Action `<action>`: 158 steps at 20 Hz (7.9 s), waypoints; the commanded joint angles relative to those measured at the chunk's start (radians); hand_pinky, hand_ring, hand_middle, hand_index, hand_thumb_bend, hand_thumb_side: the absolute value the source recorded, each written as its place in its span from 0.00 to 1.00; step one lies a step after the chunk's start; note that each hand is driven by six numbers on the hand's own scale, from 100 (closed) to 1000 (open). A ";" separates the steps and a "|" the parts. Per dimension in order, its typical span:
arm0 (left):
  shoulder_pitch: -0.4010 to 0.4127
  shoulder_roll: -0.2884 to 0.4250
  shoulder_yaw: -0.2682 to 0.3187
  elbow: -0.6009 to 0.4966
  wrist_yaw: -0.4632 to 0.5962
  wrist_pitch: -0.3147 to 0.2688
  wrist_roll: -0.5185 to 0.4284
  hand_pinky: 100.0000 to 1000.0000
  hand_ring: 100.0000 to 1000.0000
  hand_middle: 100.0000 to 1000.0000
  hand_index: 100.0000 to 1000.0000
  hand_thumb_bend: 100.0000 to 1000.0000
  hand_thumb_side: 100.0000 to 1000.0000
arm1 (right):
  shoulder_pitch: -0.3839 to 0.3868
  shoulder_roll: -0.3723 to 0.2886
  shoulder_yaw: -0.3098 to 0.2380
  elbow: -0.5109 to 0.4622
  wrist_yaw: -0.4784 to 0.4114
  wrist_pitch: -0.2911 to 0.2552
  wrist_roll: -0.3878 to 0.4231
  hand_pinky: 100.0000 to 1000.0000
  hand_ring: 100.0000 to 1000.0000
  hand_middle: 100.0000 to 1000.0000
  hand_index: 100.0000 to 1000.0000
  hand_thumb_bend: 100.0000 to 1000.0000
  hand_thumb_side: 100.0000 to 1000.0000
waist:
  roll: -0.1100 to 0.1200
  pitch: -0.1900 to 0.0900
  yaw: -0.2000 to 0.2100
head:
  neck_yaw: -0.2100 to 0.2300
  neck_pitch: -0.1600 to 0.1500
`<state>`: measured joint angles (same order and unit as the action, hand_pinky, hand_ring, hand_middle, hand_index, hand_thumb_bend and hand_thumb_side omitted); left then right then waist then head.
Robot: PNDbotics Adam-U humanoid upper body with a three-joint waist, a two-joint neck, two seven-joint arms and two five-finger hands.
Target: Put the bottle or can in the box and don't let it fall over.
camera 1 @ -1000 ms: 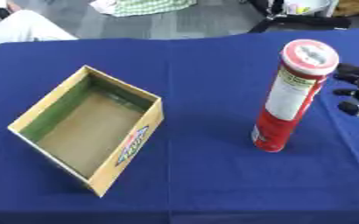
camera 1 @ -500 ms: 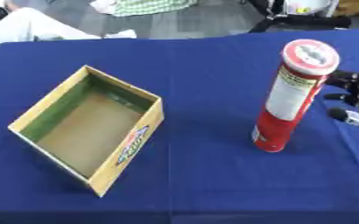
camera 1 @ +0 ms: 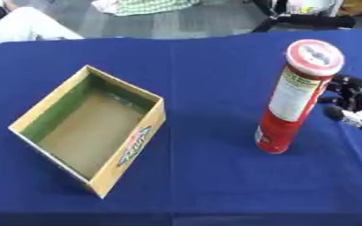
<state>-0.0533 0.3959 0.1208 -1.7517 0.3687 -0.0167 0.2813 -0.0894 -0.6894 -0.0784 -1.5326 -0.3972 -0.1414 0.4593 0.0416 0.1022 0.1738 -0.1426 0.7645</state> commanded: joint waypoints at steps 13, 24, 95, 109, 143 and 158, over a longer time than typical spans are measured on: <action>-0.006 0.021 0.006 -0.017 -0.003 0.000 -0.005 0.67 1.00 0.90 0.84 0.45 0.87 | -0.037 -0.009 0.010 0.001 0.036 -0.004 0.031 0.87 1.00 1.00 0.95 0.48 0.30 | -0.003 -0.003 0.007 | -0.003 0.006; -0.007 0.017 0.004 -0.016 -0.002 0.001 -0.007 0.67 1.00 0.91 0.84 0.45 0.88 | -0.065 0.009 0.029 0.002 0.050 0.006 0.007 0.87 1.00 1.00 0.92 0.48 0.31 | -0.004 0.000 0.012 | -0.007 0.006; -0.004 0.011 0.005 -0.013 0.000 0.002 -0.020 0.68 1.00 0.91 0.84 0.44 0.88 | -0.059 0.008 0.018 -0.029 0.057 -0.040 0.095 0.94 1.00 1.00 0.95 0.53 0.26 | -0.006 0.006 0.010 | -0.006 0.006; -0.008 0.008 0.003 -0.013 0.001 0.004 -0.023 0.68 1.00 0.91 0.84 0.44 0.88 | -0.089 0.025 0.032 -0.029 0.071 -0.022 0.071 0.94 1.00 1.00 0.94 0.54 0.29 | -0.010 0.010 0.018 | -0.011 0.006; -0.008 0.004 0.003 -0.012 0.002 0.005 -0.030 0.68 1.00 0.91 0.84 0.44 0.89 | -0.116 0.055 0.045 -0.048 0.056 -0.042 0.107 0.95 1.00 1.00 0.91 0.55 0.36 | -0.012 0.011 0.021 | -0.017 0.006; -0.006 0.002 0.004 -0.012 0.004 0.005 -0.029 0.68 1.00 0.91 0.84 0.43 0.89 | -0.143 0.082 0.064 -0.040 0.085 -0.021 0.089 0.95 1.00 1.00 0.90 0.56 0.37 | -0.014 0.012 0.027 | -0.021 0.006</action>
<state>-0.0536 0.3851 0.1195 -1.7508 0.3707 -0.0102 0.2535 -0.2198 -0.5928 -0.0106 -1.5630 -0.3197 -0.1653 0.5519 0.0291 0.1182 0.1992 -0.1610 0.7645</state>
